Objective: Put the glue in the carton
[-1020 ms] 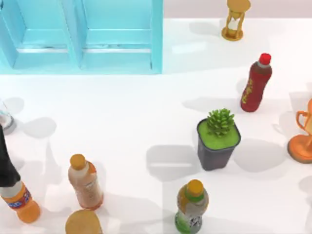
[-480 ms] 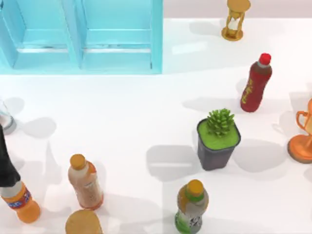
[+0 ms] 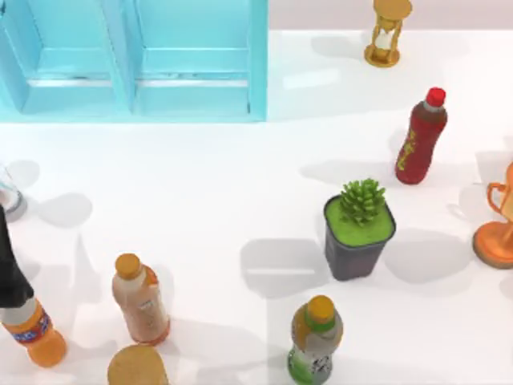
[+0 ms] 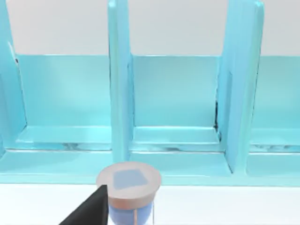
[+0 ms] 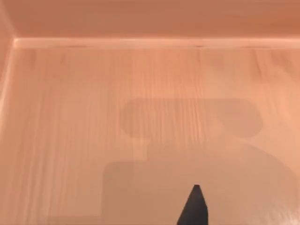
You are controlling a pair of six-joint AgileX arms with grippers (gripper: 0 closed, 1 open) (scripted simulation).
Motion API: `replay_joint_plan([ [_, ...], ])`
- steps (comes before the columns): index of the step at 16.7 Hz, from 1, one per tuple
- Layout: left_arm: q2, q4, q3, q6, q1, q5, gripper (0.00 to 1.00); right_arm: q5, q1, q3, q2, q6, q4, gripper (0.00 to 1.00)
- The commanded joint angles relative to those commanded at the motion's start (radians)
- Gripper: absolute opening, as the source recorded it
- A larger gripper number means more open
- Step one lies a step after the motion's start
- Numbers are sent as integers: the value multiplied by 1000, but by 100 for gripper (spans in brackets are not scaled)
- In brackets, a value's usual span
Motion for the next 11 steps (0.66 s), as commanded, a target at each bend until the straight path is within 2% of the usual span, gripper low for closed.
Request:
replay_joint_plan([
  [5,0,0,0,0,0,0,100,0,0,0,0,0,0,98],
  [11,0,0,0,0,0,0,100,0,0,0,0,0,0,100],
])
